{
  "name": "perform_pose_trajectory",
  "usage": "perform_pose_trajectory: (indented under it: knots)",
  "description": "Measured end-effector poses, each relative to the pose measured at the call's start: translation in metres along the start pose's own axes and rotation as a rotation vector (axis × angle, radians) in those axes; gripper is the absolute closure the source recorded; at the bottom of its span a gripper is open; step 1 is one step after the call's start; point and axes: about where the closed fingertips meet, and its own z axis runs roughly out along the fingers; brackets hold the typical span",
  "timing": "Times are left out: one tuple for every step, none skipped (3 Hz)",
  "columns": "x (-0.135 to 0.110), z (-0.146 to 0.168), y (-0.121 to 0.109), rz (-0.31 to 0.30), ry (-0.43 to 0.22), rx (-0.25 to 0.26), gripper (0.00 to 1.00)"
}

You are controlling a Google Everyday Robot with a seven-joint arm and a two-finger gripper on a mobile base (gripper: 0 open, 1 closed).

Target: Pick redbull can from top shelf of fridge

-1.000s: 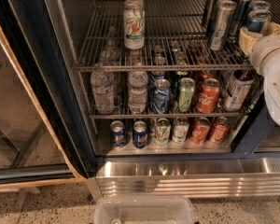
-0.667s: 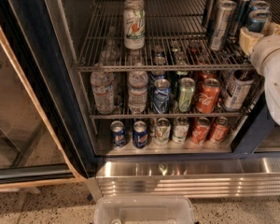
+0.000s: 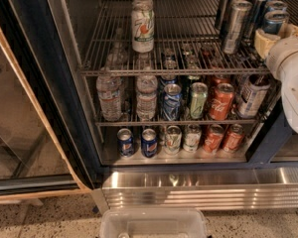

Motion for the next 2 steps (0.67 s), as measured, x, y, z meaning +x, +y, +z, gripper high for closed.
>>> perform_pose_trajectory:
  knots:
    - [-0.0023,-0.0060,0.0000,-0.010,-0.003,-0.021,1.00]
    - [-0.0056,-0.0132,-0.0014,-0.013,-0.009,-0.037,1.00]
